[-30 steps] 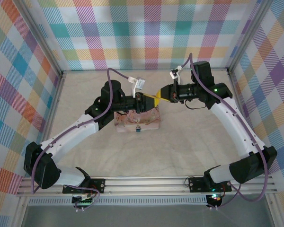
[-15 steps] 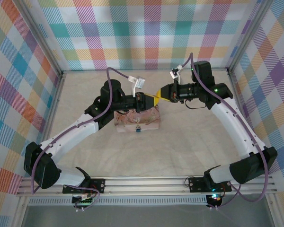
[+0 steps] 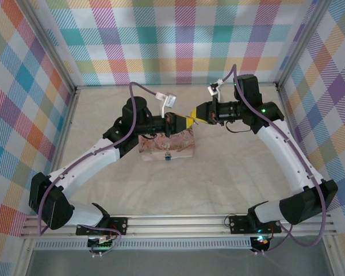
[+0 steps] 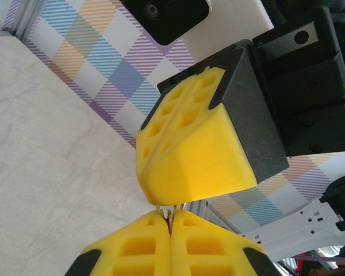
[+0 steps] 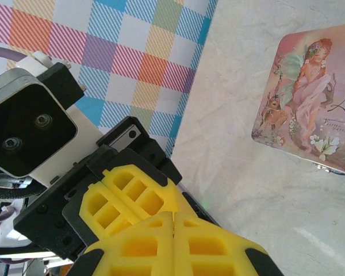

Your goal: Unlock a padlock with a key

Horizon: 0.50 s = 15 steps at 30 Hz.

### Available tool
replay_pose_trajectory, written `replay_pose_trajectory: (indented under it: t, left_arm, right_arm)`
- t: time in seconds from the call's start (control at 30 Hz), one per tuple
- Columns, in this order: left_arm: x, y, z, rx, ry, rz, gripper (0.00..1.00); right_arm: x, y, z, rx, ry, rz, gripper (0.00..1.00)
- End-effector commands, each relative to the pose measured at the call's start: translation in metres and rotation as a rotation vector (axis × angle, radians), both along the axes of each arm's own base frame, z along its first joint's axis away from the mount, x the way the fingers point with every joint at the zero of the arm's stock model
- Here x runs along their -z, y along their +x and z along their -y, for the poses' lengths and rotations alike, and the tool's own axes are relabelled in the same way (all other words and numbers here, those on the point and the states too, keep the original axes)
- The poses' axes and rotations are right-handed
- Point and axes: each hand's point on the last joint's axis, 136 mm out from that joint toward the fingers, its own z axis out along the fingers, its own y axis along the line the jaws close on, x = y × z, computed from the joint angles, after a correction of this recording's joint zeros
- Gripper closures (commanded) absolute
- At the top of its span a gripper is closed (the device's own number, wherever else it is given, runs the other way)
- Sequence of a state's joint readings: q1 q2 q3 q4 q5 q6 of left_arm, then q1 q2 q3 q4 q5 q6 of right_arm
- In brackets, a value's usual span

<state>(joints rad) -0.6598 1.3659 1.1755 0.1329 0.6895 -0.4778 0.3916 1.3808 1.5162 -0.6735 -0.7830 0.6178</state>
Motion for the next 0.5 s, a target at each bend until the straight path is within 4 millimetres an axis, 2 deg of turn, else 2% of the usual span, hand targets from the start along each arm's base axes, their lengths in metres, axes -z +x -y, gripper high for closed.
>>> replay_pose_trajectory:
  t: [0.0, 0.1, 0.13, 0.2, 0.27, 0.33, 0.47]
  left_arm:
    - [-0.021, -0.005, 0.003, 0.013, -0.03, 0.061, 1.0]
    - [-0.02, -0.005, 0.002, 0.012, -0.024, 0.062, 1.0]
    - [-0.02, -0.006, 0.002, 0.013, -0.019, 0.062, 1.0]
    - [-0.017, -0.006, 0.002, 0.016, -0.007, 0.054, 1.0]
    - [-0.013, -0.008, 0.002, 0.022, 0.008, 0.048, 1.0]
    - [-0.011, -0.009, 0.001, 0.026, 0.019, 0.045, 1.0]
    - [-0.006, -0.013, 0.0, 0.041, 0.033, 0.037, 1.0]
  right_arm:
    - [-0.007, -0.008, 0.002, -0.013, 0.021, 0.011, 0.98]
    - [-0.006, -0.008, 0.002, -0.013, 0.022, 0.014, 0.95]
    - [-0.007, -0.008, 0.003, -0.011, 0.023, 0.022, 0.91]
    - [-0.009, -0.008, 0.006, 0.003, 0.021, 0.041, 0.73]
    - [-0.011, -0.005, 0.013, 0.029, 0.019, 0.063, 0.61]
    - [-0.013, -0.003, 0.021, 0.057, 0.029, 0.081, 0.56]
    - [-0.015, -0.003, 0.033, 0.084, 0.057, 0.129, 0.56]
